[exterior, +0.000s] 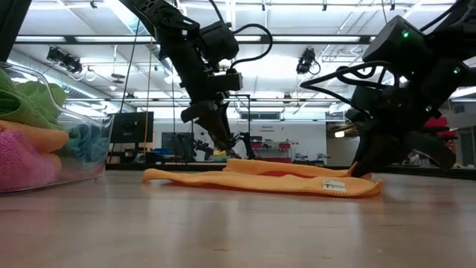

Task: Fold microfiber towels
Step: Fold the yellow microfiber cloth

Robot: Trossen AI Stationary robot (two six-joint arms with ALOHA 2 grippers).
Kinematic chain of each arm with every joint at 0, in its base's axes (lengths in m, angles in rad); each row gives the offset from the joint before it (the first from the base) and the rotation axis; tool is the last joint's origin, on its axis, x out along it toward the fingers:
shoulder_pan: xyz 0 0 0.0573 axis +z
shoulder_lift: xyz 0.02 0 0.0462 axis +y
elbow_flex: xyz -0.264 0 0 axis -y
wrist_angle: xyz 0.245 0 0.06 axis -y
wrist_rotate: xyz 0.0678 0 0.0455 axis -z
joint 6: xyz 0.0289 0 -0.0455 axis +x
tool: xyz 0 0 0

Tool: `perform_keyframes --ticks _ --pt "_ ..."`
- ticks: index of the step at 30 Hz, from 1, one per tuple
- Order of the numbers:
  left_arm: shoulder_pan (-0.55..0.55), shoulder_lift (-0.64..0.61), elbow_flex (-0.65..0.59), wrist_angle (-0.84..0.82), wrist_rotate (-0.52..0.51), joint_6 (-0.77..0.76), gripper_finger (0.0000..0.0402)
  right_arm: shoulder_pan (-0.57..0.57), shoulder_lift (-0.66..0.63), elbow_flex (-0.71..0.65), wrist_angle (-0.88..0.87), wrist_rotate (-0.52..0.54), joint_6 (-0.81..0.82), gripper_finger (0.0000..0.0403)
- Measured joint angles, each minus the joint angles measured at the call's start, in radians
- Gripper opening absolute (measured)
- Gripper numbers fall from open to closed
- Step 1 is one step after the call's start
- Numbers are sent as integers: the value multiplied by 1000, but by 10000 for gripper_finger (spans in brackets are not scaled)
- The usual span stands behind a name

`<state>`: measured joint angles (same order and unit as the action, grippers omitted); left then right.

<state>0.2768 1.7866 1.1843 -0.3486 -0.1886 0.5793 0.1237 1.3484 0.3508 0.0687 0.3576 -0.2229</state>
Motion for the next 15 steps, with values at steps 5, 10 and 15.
perform_keyframes --ticks 5,10,15 --pt "1 0 0 -29 0 31 145 -5 -16 0 0 -39 10 7" --pt "1 0 0 -25 20 30 150 -32 -16 1 -1 -50 42 4" --pt "-3 13 0 -43 62 -11 167 -52 -16 22 -6 -41 103 2"
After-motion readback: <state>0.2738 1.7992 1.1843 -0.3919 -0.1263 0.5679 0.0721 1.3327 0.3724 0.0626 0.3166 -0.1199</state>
